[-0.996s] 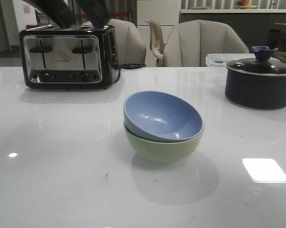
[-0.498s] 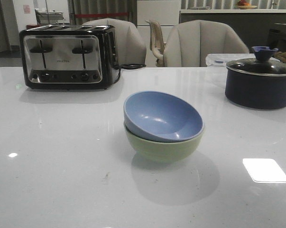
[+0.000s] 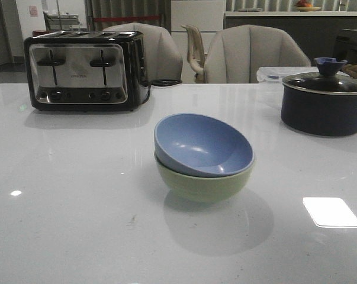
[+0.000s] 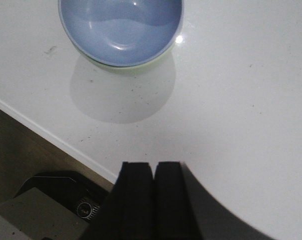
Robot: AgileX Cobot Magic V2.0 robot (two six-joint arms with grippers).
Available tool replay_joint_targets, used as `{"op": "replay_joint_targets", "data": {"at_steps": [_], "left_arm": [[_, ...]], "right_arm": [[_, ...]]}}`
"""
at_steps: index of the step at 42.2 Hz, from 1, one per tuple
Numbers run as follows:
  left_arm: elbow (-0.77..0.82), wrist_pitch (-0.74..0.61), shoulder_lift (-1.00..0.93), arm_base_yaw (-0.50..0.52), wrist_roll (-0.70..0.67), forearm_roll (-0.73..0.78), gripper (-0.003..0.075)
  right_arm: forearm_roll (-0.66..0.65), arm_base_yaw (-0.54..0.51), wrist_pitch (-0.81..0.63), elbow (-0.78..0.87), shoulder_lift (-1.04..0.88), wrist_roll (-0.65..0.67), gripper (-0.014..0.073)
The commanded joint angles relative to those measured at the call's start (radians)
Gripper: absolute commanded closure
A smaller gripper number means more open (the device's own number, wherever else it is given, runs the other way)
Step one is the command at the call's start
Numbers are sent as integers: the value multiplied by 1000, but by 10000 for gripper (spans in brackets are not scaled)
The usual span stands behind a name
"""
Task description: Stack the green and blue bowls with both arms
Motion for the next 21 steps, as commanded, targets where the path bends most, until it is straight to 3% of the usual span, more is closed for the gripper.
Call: {"op": "replay_joint_targets", "data": {"at_steps": [1, 7, 21], "left_arm": [[-28, -82, 0, -4, 0, -5, 501], [-28, -82, 0, -4, 0, -5, 625], [-28, -82, 0, -4, 0, -5, 620]], "right_arm": [[-1, 1, -50, -27, -10, -12, 552], [-1, 1, -50, -27, -10, -12, 552], [-1, 1, -50, -27, -10, -12, 552]]}}
